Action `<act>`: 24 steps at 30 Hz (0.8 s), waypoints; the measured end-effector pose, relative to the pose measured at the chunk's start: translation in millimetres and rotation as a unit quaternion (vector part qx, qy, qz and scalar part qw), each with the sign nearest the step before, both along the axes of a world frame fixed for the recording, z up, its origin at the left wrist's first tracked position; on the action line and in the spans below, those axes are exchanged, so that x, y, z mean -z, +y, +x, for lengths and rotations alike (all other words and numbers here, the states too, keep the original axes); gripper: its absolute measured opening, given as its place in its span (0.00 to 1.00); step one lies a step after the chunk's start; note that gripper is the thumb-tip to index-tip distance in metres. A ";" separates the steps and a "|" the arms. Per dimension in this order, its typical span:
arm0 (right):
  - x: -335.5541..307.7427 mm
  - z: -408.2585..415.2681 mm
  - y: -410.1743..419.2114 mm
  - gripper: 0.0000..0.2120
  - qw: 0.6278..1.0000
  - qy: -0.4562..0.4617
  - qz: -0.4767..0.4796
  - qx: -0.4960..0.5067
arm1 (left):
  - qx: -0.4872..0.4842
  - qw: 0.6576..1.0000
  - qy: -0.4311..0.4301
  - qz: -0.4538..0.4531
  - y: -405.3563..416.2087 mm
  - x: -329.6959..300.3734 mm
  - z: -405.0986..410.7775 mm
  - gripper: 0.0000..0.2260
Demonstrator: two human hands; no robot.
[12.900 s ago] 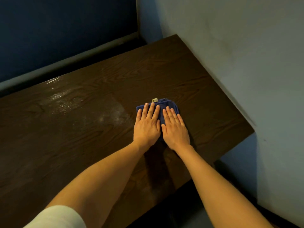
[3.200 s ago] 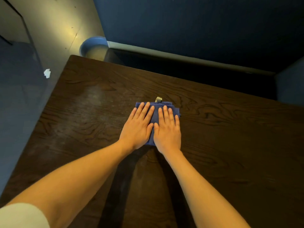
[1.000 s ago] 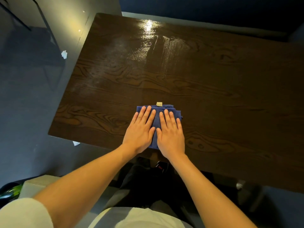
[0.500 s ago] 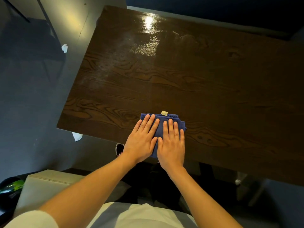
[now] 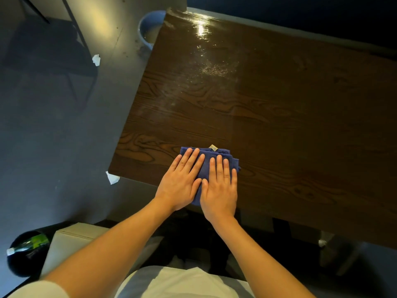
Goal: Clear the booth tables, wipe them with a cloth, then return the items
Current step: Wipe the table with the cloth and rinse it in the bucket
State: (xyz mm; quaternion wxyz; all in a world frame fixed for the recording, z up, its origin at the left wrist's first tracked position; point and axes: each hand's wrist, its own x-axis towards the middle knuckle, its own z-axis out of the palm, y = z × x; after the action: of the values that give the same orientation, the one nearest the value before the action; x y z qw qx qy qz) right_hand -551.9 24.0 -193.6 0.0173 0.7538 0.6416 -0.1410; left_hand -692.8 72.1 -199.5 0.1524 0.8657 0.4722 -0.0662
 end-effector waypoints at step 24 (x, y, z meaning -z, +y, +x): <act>1.6 -167.6 90.8 0.31 0.993 0.032 0.012 -0.109 | -0.122 0.990 -0.066 -0.028 61.6 7.0 -176.9 0.28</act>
State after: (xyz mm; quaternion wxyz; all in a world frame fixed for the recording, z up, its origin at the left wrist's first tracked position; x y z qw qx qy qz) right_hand -719.5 114.7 -195.2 0.0032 0.6745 0.7220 -0.1544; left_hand -869.7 133.7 -206.5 0.2143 0.7997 0.5609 -0.0036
